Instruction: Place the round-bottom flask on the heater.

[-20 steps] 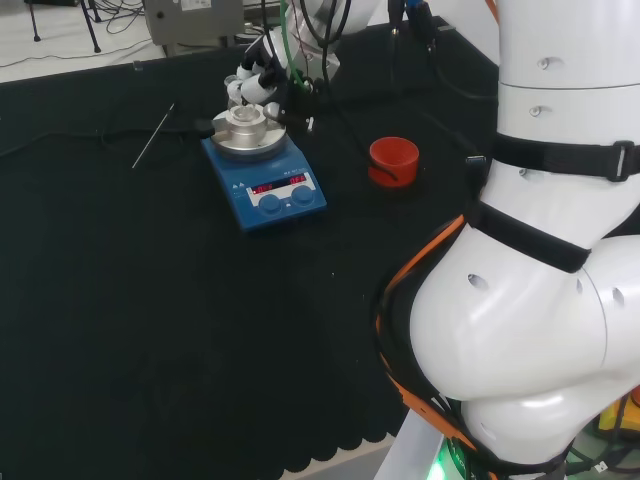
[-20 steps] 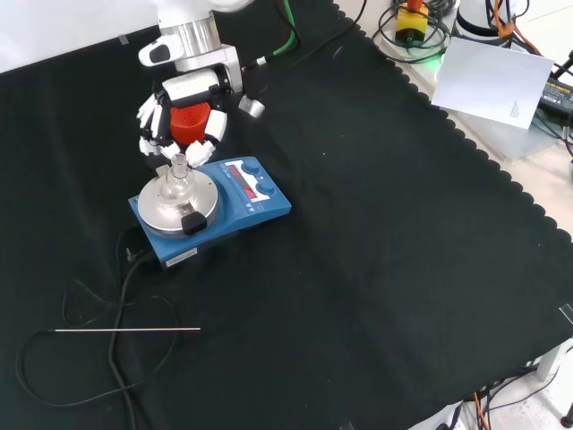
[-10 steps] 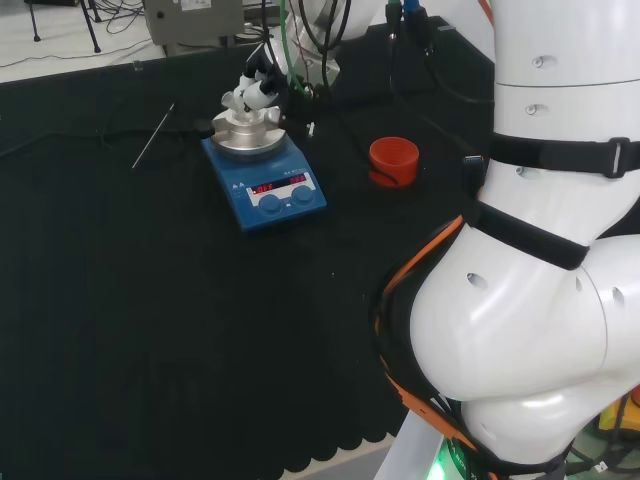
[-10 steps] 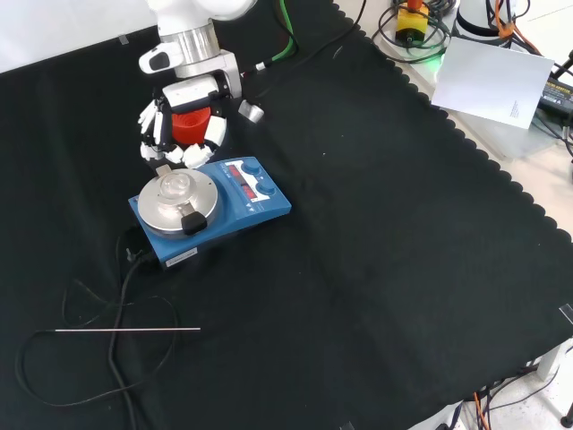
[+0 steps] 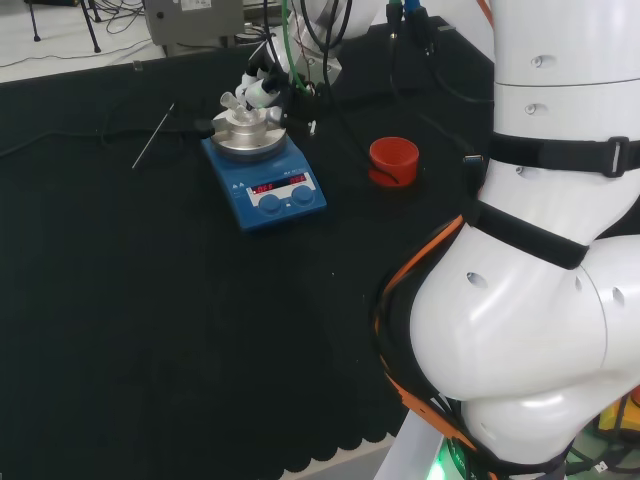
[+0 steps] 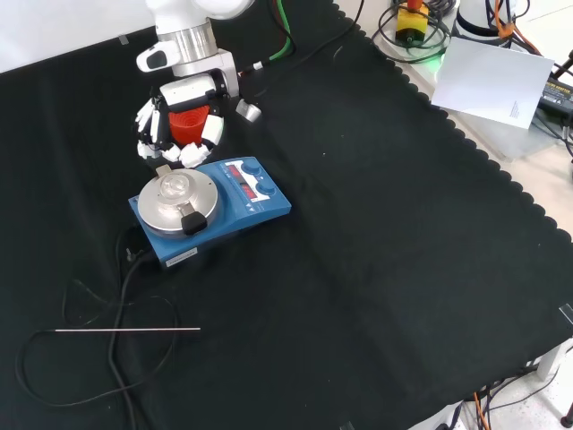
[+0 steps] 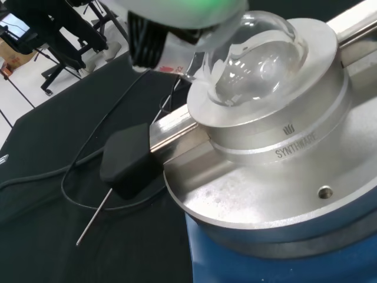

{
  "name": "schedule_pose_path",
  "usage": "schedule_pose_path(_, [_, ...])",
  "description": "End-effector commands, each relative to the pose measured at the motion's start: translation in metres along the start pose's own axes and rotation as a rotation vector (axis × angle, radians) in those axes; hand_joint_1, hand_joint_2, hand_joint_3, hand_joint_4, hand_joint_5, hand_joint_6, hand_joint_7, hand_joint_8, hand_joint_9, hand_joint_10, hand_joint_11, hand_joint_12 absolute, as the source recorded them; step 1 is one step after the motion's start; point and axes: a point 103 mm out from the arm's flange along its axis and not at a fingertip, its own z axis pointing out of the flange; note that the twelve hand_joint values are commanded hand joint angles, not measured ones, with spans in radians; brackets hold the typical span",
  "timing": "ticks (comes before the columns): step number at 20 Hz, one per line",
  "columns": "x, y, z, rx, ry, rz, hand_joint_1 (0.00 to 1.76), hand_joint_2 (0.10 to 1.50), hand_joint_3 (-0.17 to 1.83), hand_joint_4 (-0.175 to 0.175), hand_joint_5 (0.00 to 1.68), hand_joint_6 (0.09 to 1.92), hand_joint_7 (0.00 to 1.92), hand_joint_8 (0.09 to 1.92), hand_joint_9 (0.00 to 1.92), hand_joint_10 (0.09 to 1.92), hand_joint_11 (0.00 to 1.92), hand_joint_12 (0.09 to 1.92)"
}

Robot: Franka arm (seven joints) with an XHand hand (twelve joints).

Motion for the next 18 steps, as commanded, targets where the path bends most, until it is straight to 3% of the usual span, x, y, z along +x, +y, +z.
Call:
schedule_pose_path(1, [-0.001, -0.003, -0.005, 0.005, 0.033, -0.004, 1.08, 0.74, 0.64, 0.175, 1.12, 0.93, 0.7, 0.6, 0.87, 0.53, 0.52, 1.27])
schedule_pose_path(5, [-0.002, -0.01, -0.016, 0.011, 0.05, -0.016, 1.05, 0.9, 0.36, 0.175, 1.05, 0.95, 0.65, 0.63, 0.82, 0.56, 0.48, 1.29])
schedule_pose_path(7, [-0.002, -0.014, -0.021, 0.014, 0.041, -0.022, 0.99, 0.82, 0.44, 0.05, 0.93, 0.86, 0.63, 0.64, 0.79, 0.58, 0.45, 1.29])
schedule_pose_path(9, [-0.002, -0.019, -0.027, 0.014, 0.032, -0.026, 0.95, 0.72, 0.61, -0.007, 0.82, 0.82, 0.6, 0.65, 0.76, 0.6, 0.43, 1.3])
schedule_pose_path(18, [-0.001, -0.049, -0.048, -0.006, 0.014, -0.03, 0.92, 0.65, 0.71, -0.024, 0.71, 0.77, 0.55, 0.67, 0.72, 0.62, 0.36, 1.31])
